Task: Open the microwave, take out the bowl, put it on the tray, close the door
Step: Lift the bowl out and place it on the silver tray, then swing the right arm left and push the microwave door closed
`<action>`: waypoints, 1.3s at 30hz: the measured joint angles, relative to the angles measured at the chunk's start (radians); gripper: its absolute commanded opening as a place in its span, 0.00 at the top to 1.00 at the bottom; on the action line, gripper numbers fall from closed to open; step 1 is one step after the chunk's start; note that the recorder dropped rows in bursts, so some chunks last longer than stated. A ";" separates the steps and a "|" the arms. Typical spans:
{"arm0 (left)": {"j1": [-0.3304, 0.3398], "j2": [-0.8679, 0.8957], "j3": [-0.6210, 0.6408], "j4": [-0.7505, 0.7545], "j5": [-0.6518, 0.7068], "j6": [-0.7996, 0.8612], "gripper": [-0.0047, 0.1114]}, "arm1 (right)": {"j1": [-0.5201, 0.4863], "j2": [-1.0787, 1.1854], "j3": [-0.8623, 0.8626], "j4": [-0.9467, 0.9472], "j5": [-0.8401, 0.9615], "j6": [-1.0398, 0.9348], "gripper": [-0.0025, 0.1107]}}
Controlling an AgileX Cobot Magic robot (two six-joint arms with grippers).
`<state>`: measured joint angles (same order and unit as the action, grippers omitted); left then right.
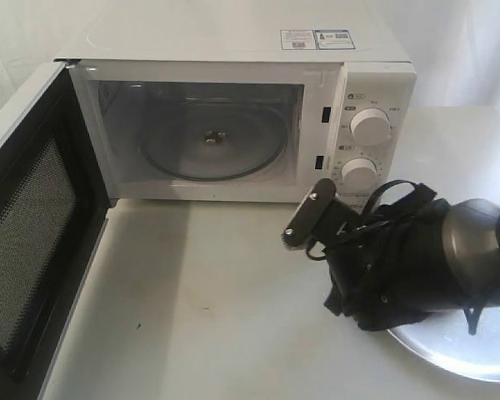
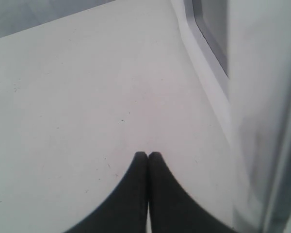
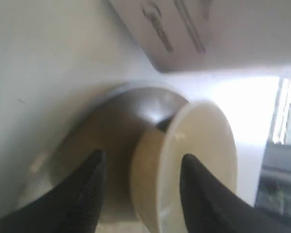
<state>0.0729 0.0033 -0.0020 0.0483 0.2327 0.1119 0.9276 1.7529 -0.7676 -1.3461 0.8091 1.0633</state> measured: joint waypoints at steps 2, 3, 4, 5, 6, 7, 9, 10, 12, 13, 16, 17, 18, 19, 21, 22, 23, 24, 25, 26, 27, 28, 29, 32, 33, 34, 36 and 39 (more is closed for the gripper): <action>0.000 0.000 0.000 0.000 0.000 0.000 0.96 | 0.050 -0.039 0.000 -0.040 -0.086 0.024 0.58; 0.000 0.000 0.000 0.000 0.000 0.000 0.96 | 0.077 -0.058 0.000 -0.070 -0.150 0.040 0.58; 0.000 0.000 0.000 0.000 0.000 0.000 0.96 | 0.105 -0.082 0.000 -0.112 -0.226 0.069 0.58; 0.000 0.000 0.000 0.000 0.000 0.000 0.96 | 0.132 -0.106 -0.002 -0.163 -0.309 0.110 0.58; 0.000 0.000 0.000 0.000 0.000 0.000 0.96 | 0.151 -0.124 -0.009 -0.210 -0.374 0.152 0.58; 0.000 0.000 0.000 0.000 0.000 0.000 0.96 | 0.174 -0.143 -0.023 -0.270 -0.449 0.216 0.58; 0.000 0.000 0.000 0.000 0.000 0.000 0.96 | 0.214 -0.168 -0.074 -0.332 -0.538 0.345 0.58; 0.000 0.000 0.000 0.000 0.000 0.000 0.96 | 0.233 -0.172 -0.111 -0.352 -0.560 0.391 0.58; 0.000 0.000 0.000 0.000 0.000 0.000 0.96 | 0.260 -0.173 -0.188 -0.373 -0.576 0.444 0.58; 0.000 0.000 0.000 0.000 0.000 0.000 0.96 | 0.269 -0.173 -0.234 -0.380 -0.580 0.465 0.59; 0.000 0.000 0.000 0.000 0.000 0.000 0.96 | 0.290 -0.166 -0.366 -0.387 -0.597 0.489 0.72; 0.000 0.000 0.000 0.000 0.000 0.000 0.96 | 0.295 -0.158 -0.414 -0.387 -0.609 0.494 0.79; 0.000 0.000 0.000 0.000 0.000 0.000 0.96 | 0.302 -0.150 -0.465 -0.387 -0.621 0.496 0.86; 0.000 0.000 0.000 0.000 0.000 0.000 0.96 | 0.307 -0.139 -0.517 -0.387 -0.631 0.497 0.93; 0.000 0.000 0.000 0.000 0.000 0.000 0.96 | 0.314 -0.109 -0.622 -0.387 -0.669 0.500 0.98; 0.000 0.000 0.000 0.000 0.000 0.000 0.96 | 0.317 -0.093 -0.663 -0.387 -0.697 0.501 0.98; 0.000 0.000 0.000 0.000 0.000 0.000 0.96 | 0.317 -0.070 -0.713 -0.387 -0.733 0.503 0.98; 0.000 0.000 0.000 0.000 0.000 0.000 0.96 | 0.318 -0.043 -0.760 -0.387 -0.772 0.503 0.98; 0.000 0.000 0.000 0.000 0.000 0.000 0.96 | 0.318 -0.018 -0.796 -0.387 -0.801 0.506 0.98; 0.000 0.000 0.000 0.000 0.000 0.000 0.96 | 0.321 0.018 -0.835 -0.387 -0.830 0.506 0.98; 0.000 0.000 0.000 0.000 0.000 0.000 0.96 | 0.326 0.056 -0.870 -0.387 -0.848 0.506 0.98; 0.000 0.000 0.000 0.000 0.000 0.000 0.96 | 0.330 0.090 -0.902 -0.387 -0.856 0.506 0.98; 0.000 0.000 0.000 0.000 0.000 0.000 0.96 | 0.342 0.142 -0.933 -0.387 -0.865 0.506 0.98; 0.000 0.000 0.000 0.000 0.000 0.000 0.96 | 0.365 0.266 -1.019 -0.389 -0.873 0.506 0.98; 0.000 0.000 0.000 0.000 0.000 0.000 0.96 | 0.372 0.295 -1.040 -0.388 -0.873 0.506 0.98; 0.000 0.000 0.000 0.000 0.000 0.000 0.96 | 0.379 0.322 -1.060 -0.389 -0.871 0.506 0.98; 0.000 0.000 0.000 0.000 0.000 0.000 0.96 | 0.392 0.371 -1.096 -0.389 -0.862 0.504 0.98; 0.000 0.000 0.000 0.000 0.000 0.000 0.96 | 0.400 0.402 -1.117 -0.391 -0.841 0.458 0.98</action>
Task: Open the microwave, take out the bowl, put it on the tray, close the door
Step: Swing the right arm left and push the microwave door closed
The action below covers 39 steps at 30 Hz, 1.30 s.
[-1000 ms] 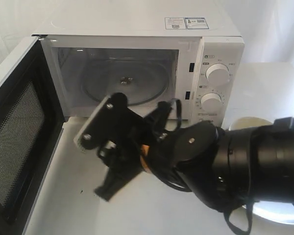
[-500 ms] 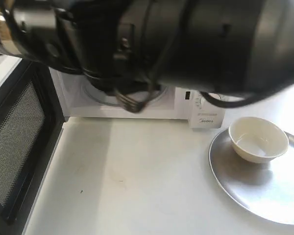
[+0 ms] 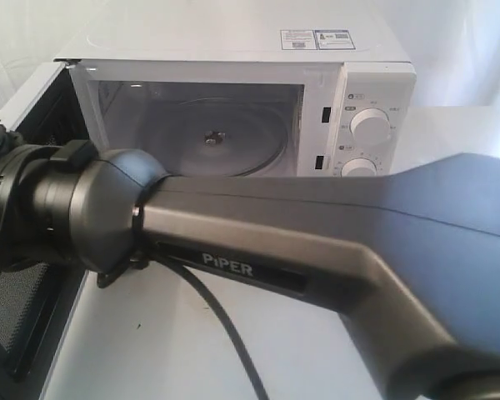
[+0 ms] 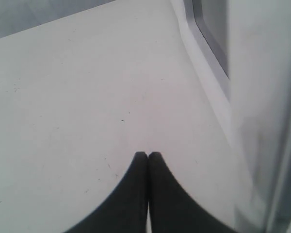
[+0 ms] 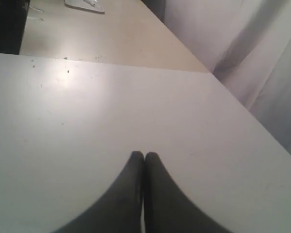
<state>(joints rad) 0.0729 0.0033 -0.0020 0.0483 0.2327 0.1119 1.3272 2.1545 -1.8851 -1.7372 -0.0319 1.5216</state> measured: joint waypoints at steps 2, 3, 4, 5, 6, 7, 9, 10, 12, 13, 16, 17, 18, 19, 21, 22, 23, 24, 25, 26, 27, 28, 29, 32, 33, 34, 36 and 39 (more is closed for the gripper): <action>0.000 0.000 0.000 0.000 0.000 0.000 0.96 | 0.002 0.002 -0.003 -0.003 0.038 -0.019 0.98; 0.000 0.000 0.000 0.000 0.000 0.000 0.96 | 0.002 0.002 -0.003 -0.003 0.054 -0.023 0.98; 0.000 0.000 0.000 0.000 0.000 0.000 0.96 | 0.002 0.002 -0.005 -0.003 0.073 -0.026 0.98; 0.000 0.000 0.000 0.000 0.000 0.000 0.96 | 0.002 0.002 -0.005 -0.003 0.091 -0.026 0.98; 0.000 0.000 0.000 0.000 0.000 0.000 0.96 | 0.002 0.002 -0.005 -0.003 0.117 -0.030 0.98; 0.000 0.000 0.000 0.000 0.000 0.000 0.96 | 0.002 0.002 -0.005 -0.003 0.121 -0.035 0.98; 0.000 0.000 0.000 0.000 0.000 0.000 0.96 | 0.002 0.002 -0.005 -0.003 0.131 -0.069 0.98; 0.000 0.000 0.000 0.000 0.000 0.000 0.96 | 0.002 0.002 0.006 -0.003 0.164 -0.115 0.98; 0.000 0.000 0.000 0.000 0.000 0.000 0.96 | 0.009 0.002 0.024 0.022 0.303 -0.266 0.98; 0.000 0.000 0.000 0.000 0.000 0.000 0.96 | 0.009 0.002 0.032 0.077 0.408 -0.424 0.98; 0.000 0.000 0.000 0.000 0.000 0.000 0.96 | 0.008 0.005 0.044 0.196 0.853 -0.803 0.98; 0.000 0.000 0.000 0.000 0.000 0.000 0.96 | 0.005 0.004 0.046 0.161 0.983 -0.850 0.98; 0.000 0.000 0.000 0.000 0.000 0.000 0.96 | 0.000 0.004 0.046 0.132 1.082 -0.879 0.98; 0.000 0.000 0.000 0.000 0.000 0.000 0.96 | -0.019 0.004 0.046 0.116 1.167 -0.903 0.98; 0.000 0.000 0.000 0.000 0.000 0.000 0.96 | -0.043 -0.011 0.046 0.120 1.231 -0.919 0.98; 0.000 0.000 0.000 0.000 0.000 0.000 0.96 | -0.043 -0.017 0.046 0.129 1.237 -0.922 0.98; 0.000 0.000 0.000 0.000 0.000 0.000 0.96 | -0.043 -0.025 0.046 0.148 1.240 -0.924 0.98; 0.000 0.000 0.000 0.000 0.000 0.000 0.96 | -0.041 -0.029 0.046 0.164 1.242 -0.924 0.98; 0.000 0.000 0.000 0.000 0.000 0.000 0.96 | -0.041 -0.030 0.046 0.178 1.242 -0.926 0.98; 0.000 0.000 0.000 0.000 0.000 0.000 0.96 | -0.041 -0.030 0.051 0.197 1.242 -0.928 0.98; 0.000 0.000 0.000 0.000 0.000 0.000 0.96 | -0.043 -0.031 0.062 0.209 1.242 -0.931 0.98; 0.000 0.000 0.000 0.000 0.000 0.000 0.96 | -0.046 -0.031 0.072 0.226 1.244 -0.931 0.98; 0.000 0.000 0.000 0.000 0.000 0.000 0.96 | -0.053 -0.031 0.090 0.243 1.244 -0.931 0.98; 0.000 0.000 0.000 0.000 0.000 0.000 0.96 | -0.083 -0.031 0.138 0.289 1.244 -0.931 0.98; 0.000 0.000 0.000 0.000 0.000 0.000 0.96 | -0.094 -0.031 0.154 0.300 1.244 -0.931 0.98; 0.000 0.000 0.000 0.000 0.000 0.000 0.96 | -0.105 -0.031 0.174 0.312 1.244 -0.931 0.98; 0.000 0.000 0.000 0.000 0.000 0.000 0.96 | -0.133 -0.031 0.216 0.327 1.242 -0.921 0.98; 0.000 0.000 0.000 0.000 0.000 0.000 0.96 | -0.170 -0.043 0.295 0.308 1.242 -0.815 0.98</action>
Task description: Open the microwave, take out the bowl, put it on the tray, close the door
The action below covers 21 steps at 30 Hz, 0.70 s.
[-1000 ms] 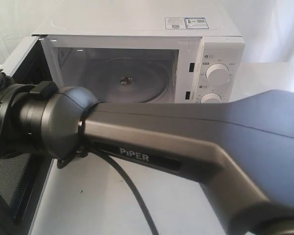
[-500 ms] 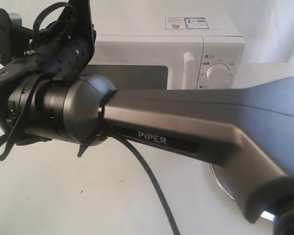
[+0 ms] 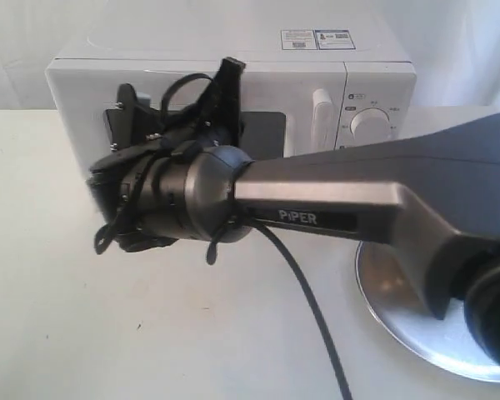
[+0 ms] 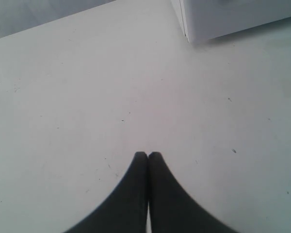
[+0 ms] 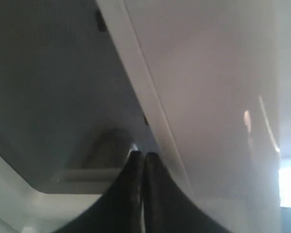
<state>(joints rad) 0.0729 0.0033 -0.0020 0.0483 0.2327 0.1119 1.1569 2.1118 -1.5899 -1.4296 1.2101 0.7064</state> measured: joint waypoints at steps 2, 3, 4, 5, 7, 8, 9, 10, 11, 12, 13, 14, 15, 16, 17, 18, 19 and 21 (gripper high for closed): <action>0.000 0.000 0.000 0.000 0.000 0.000 0.96 | -0.019 -0.034 0.077 -0.011 -0.002 0.106 0.98; 0.000 0.000 0.000 0.000 0.000 0.000 0.96 | -0.025 -0.056 0.111 -0.016 -0.013 0.145 0.98; 0.000 0.000 0.000 0.000 0.000 0.000 0.96 | -0.031 -0.089 0.155 -0.025 -0.032 0.186 0.98; 0.000 0.000 0.000 0.000 0.000 0.000 0.96 | -0.036 -0.127 0.202 -0.045 -0.052 0.224 0.98; 0.000 0.000 0.000 0.000 0.000 0.000 0.96 | -0.036 -0.199 0.300 -0.094 -0.068 0.288 0.98; 0.000 0.000 0.000 0.000 0.000 0.000 0.96 | -0.036 -0.240 0.351 -0.121 -0.076 0.322 0.98; 0.000 0.000 0.000 0.000 0.000 0.000 0.96 | -0.036 -0.281 0.400 -0.141 -0.083 0.361 0.98; 0.000 0.000 0.000 0.000 0.000 0.000 0.96 | -0.036 -0.323 0.439 -0.151 -0.088 0.387 0.98; 0.000 0.000 0.000 0.000 0.000 0.000 0.96 | -0.036 -0.365 0.487 -0.162 -0.097 0.416 0.98; 0.000 0.000 0.000 0.000 0.000 0.000 0.96 | -0.036 -0.409 0.534 -0.172 -0.106 0.438 0.98; 0.000 0.000 0.000 0.000 0.000 0.000 0.96 | -0.036 -0.444 0.570 -0.180 -0.115 0.448 0.98; 0.000 0.000 0.000 0.000 0.000 0.000 0.96 | -0.036 -0.489 0.612 -0.188 -0.124 0.459 0.98; 0.000 0.000 0.000 0.000 0.000 0.000 0.96 | -0.036 -0.534 0.650 -0.192 -0.132 0.463 0.98; 0.000 0.000 0.000 0.000 0.000 0.000 0.96 | -0.036 -0.572 0.678 -0.192 -0.134 0.467 0.98; 0.000 0.000 0.000 0.000 0.000 0.000 0.96 | -0.031 -0.620 0.707 -0.183 -0.136 0.470 0.98; 0.000 0.000 0.000 0.000 0.000 0.000 0.96 | -0.027 -0.670 0.733 -0.162 -0.136 0.471 0.98; 0.000 0.000 0.000 0.000 0.000 0.000 0.96 | -0.025 -0.720 0.754 -0.137 -0.136 0.471 0.98; 0.000 0.000 0.000 0.000 0.000 0.000 0.96 | -0.014 -0.854 0.803 0.026 -0.135 0.459 0.98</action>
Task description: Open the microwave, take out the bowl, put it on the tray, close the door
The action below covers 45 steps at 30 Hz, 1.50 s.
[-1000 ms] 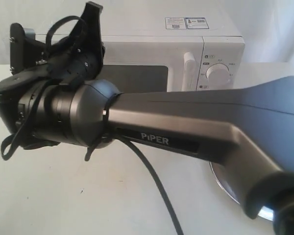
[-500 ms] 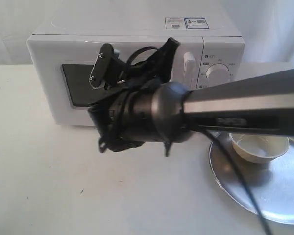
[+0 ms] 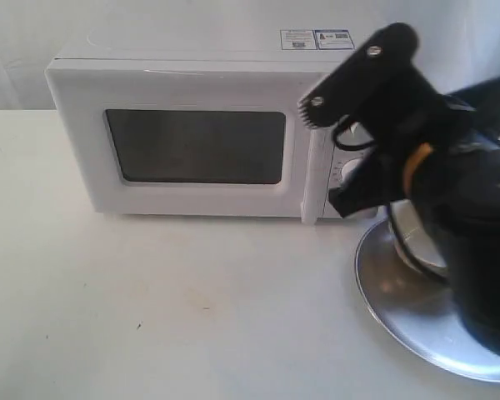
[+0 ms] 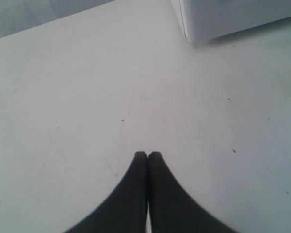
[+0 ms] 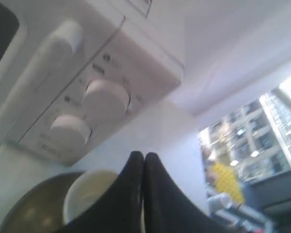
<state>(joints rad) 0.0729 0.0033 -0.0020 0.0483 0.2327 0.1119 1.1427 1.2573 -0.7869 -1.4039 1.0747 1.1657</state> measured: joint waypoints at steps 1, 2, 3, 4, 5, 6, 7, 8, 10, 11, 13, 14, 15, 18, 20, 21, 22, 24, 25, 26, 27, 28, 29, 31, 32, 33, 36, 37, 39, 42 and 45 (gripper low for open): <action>0.000 0.000 0.000 0.000 0.000 0.000 0.96 | 0.002 -0.042 0.015 0.068 -0.004 -0.003 0.98; 0.000 0.000 0.000 0.000 0.000 0.000 0.96 | 0.002 -0.106 0.035 0.198 -0.008 0.006 0.98; 0.000 0.000 0.000 0.000 0.000 0.000 0.96 | 0.002 -0.136 0.042 0.265 -0.010 0.016 0.98; 0.000 0.000 0.000 0.000 0.000 0.000 0.96 | 0.002 -0.186 0.048 0.368 -0.010 0.028 0.98; 0.000 0.000 0.000 0.000 0.000 0.000 0.96 | 0.002 -0.206 0.051 0.412 -0.010 0.030 0.98; 0.000 0.000 0.000 0.000 0.000 0.000 0.96 | 0.002 -0.235 0.050 0.473 -0.007 0.035 0.98; 0.000 0.000 0.000 0.000 0.000 0.000 0.96 | 0.002 -0.248 0.050 0.487 -0.007 0.037 0.98; 0.000 0.000 0.000 0.000 0.000 0.000 0.96 | 0.002 -0.264 0.050 0.498 -0.007 0.037 0.98; 0.000 0.000 0.000 0.000 0.000 0.000 0.96 | 0.002 -0.276 0.050 0.509 -0.007 0.037 0.98; 0.000 0.000 0.000 0.000 0.000 0.000 0.96 | 0.002 -0.278 0.050 0.509 -0.007 0.037 0.98; 0.000 0.000 0.000 0.000 0.000 0.000 0.96 | 0.004 -0.280 0.050 0.512 -0.007 0.037 0.98; 0.000 0.000 0.000 0.000 0.000 0.000 0.96 | 0.004 -0.287 0.050 0.513 -0.007 0.037 0.98; 0.000 0.000 0.000 0.000 0.000 0.000 0.96 | 0.004 -0.300 0.053 0.519 -0.007 0.038 0.98; 0.000 0.000 0.000 0.000 0.000 0.000 0.96 | -0.011 -0.387 0.112 0.625 -0.125 0.038 0.98; 0.000 0.000 0.000 0.000 0.000 0.000 0.96 | -0.054 -0.463 0.188 0.660 -0.320 0.040 0.98; 0.000 0.000 0.000 0.000 0.000 0.000 0.96 | -0.085 -0.506 0.235 0.661 -0.449 0.042 0.98; 0.000 0.000 0.000 0.000 0.000 0.000 0.96 | -0.123 -0.549 0.282 0.661 -0.588 0.042 0.98; 0.000 0.000 0.000 0.000 0.000 0.000 0.96 | -0.195 -0.627 0.362 0.673 -0.798 0.044 0.98; 0.000 0.000 0.000 0.000 0.000 0.000 0.96 | -0.256 -0.671 0.405 0.700 -0.935 0.044 0.98; 0.000 0.000 0.000 0.000 0.000 0.000 0.96 | -0.299 -0.715 0.445 0.727 -1.018 0.044 0.98; 0.000 0.000 0.000 0.000 0.000 0.000 0.96 | -0.343 -0.750 0.477 0.772 -1.109 0.044 0.98; 0.000 0.000 0.000 0.000 0.000 0.000 0.96 | -0.409 -0.797 0.525 0.821 -1.190 0.044 0.98; 0.000 0.000 0.000 0.000 0.000 0.000 0.96 | -0.451 -0.827 0.557 0.866 -1.258 0.044 0.98; 0.000 0.000 0.000 0.000 0.000 0.000 0.96 | -0.540 -0.891 0.629 0.950 -1.346 0.044 0.98; 0.000 0.000 0.000 0.000 0.000 0.000 0.96 | -0.576 -0.912 0.655 0.985 -1.364 0.044 0.98; 0.000 0.000 0.000 0.000 0.000 0.000 0.96 | -0.605 -0.935 0.684 1.031 -1.380 0.044 0.98; 0.000 0.000 0.000 0.000 0.000 0.000 0.96 | -0.646 -0.965 0.761 1.164 -1.391 0.044 0.98; 0.000 0.000 0.000 0.000 0.000 0.000 0.96 | -0.652 -0.967 0.774 1.211 -1.380 0.044 0.98; 0.000 0.000 0.000 0.000 0.000 0.000 0.96 | -0.655 -0.972 0.779 1.268 -1.314 0.044 0.98; 0.000 0.000 0.000 0.000 0.000 0.000 0.96 | -0.655 -0.972 0.780 1.301 -1.139 0.045 0.98; 0.000 0.000 0.000 0.000 0.000 0.000 0.96 | -0.655 -0.985 0.780 1.310 -0.985 0.045 0.98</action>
<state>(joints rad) 0.0729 0.0033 -0.0020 0.0483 0.2327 0.1119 0.4879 0.2726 -0.0071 -0.0939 0.0899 1.2103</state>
